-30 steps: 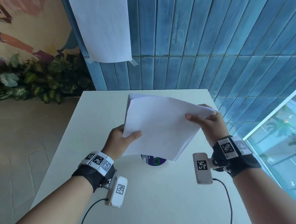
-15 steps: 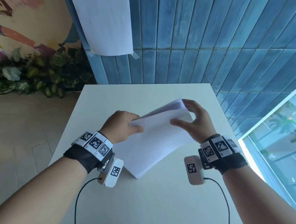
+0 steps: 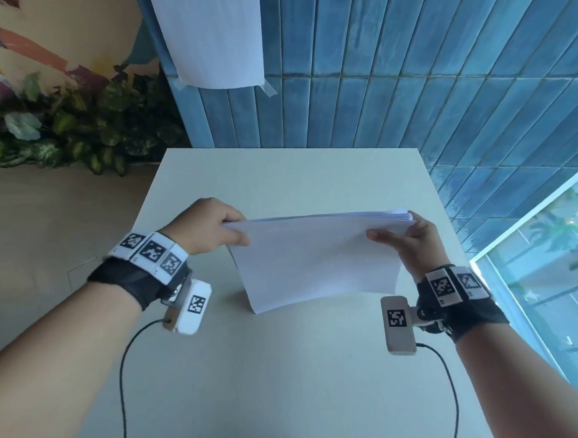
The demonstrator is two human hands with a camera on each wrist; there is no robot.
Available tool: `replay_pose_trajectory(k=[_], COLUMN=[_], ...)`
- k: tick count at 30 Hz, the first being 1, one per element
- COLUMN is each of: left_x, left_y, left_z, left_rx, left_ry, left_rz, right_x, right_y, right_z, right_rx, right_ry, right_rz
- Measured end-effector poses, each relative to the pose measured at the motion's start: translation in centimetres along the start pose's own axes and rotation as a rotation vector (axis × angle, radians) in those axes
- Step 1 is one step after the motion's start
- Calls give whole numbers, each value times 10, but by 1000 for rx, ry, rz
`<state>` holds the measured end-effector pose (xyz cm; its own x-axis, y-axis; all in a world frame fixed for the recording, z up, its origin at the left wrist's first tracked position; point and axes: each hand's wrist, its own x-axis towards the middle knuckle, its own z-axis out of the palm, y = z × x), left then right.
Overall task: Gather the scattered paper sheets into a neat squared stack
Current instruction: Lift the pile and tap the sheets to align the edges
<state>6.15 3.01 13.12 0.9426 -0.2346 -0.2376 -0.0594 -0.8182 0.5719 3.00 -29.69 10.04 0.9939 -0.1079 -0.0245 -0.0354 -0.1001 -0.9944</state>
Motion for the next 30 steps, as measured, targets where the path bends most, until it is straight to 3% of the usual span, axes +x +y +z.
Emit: replay_pose_trajectory(k=[4,6,8,13,17,25,30], left_x=[-6,-9,-10,-16,-23,-20,-19], left_y=[-19,-17,-13,-3,-2,-19,-9], left_z=[12,25,40,76,90,104,105], left_rx=[-450,-726,-865,-559,-632,-686,-671], left_ry=[168,274,393,596,712,556,593], left_rz=[-18,-25,-4,27,19,-81,-84], right_x=[-3,-3,-3,-6,-10,-7,-4], right_y=[10,15,21,28,39,49,51], right_z=[4,11,18,32,30,23,26], right_rx=[33,62,65,24,-70,-124,-90], right_ry=[32,90,170,316,299,181,204], right_rz=[42,54,56,-19,-50,-3,-17])
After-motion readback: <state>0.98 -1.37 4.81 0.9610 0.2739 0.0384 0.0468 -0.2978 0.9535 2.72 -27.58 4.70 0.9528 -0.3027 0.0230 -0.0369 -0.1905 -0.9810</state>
